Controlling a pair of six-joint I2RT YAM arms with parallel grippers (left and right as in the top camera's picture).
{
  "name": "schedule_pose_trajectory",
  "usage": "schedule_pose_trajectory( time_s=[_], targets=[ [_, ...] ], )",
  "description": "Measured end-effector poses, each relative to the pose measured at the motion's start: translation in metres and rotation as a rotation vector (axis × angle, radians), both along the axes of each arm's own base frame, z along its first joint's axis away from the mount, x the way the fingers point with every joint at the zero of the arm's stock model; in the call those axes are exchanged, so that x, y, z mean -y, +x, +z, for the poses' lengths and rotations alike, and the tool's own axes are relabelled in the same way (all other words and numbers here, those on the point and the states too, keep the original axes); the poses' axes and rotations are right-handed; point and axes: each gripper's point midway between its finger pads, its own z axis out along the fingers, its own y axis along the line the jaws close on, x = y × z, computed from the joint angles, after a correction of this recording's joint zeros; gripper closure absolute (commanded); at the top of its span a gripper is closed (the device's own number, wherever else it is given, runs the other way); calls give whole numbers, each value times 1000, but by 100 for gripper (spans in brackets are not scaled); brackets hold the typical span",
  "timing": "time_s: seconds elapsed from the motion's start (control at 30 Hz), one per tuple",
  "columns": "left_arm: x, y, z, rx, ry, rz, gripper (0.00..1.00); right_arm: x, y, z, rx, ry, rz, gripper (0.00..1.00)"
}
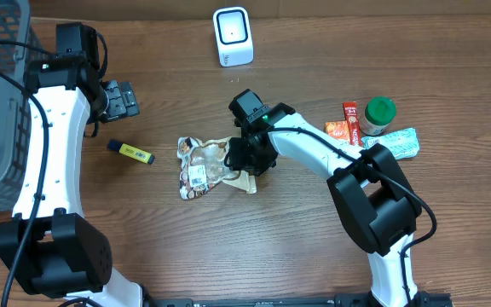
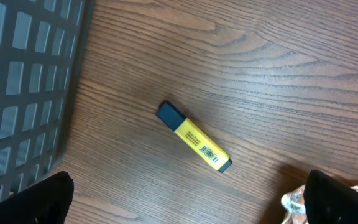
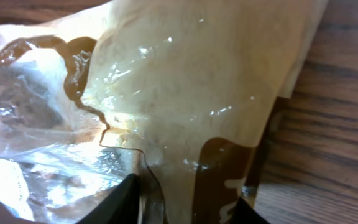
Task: Scan the item barcode
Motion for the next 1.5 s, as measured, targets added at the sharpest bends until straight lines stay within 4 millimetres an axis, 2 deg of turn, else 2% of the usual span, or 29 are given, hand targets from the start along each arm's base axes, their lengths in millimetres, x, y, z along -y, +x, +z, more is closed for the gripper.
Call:
schedule_pose_trajectory(
  time_s=[0.2,0.4,0.6,0.67,0.73,0.8,0.93,1.1,1.2,1.37,1.5],
  targets=[
    [0,0,0,0,0,0,0,1,2,4,-55,107,14,66],
    [0,0,0,0,0,0,0,2,10,21,-85,301,70,67],
    [0,0,0,0,0,0,0,2,11,30,-85,389,118,72],
    [0,0,0,0,0,0,0,-1,9,33,-86,413,137,71],
    [0,0,0,0,0,0,0,-3,8,35,-87,429,150,58],
    [0,0,0,0,0,0,0,-3,8,35,-78,432,161,52],
    [0,0,0,0,0,0,0,0,14,30,-50,387,145,32],
    [0,0,0,0,0,0,0,0,21,18,2,280,120,26],
    [0,0,0,0,0,0,0,-6,19,11,43,208,129,0],
    [0,0,0,0,0,0,0,-16,20,13,117,132,126,0],
    [0,0,0,0,0,0,0,-15,18,12,110,122,116,25]
  ],
)
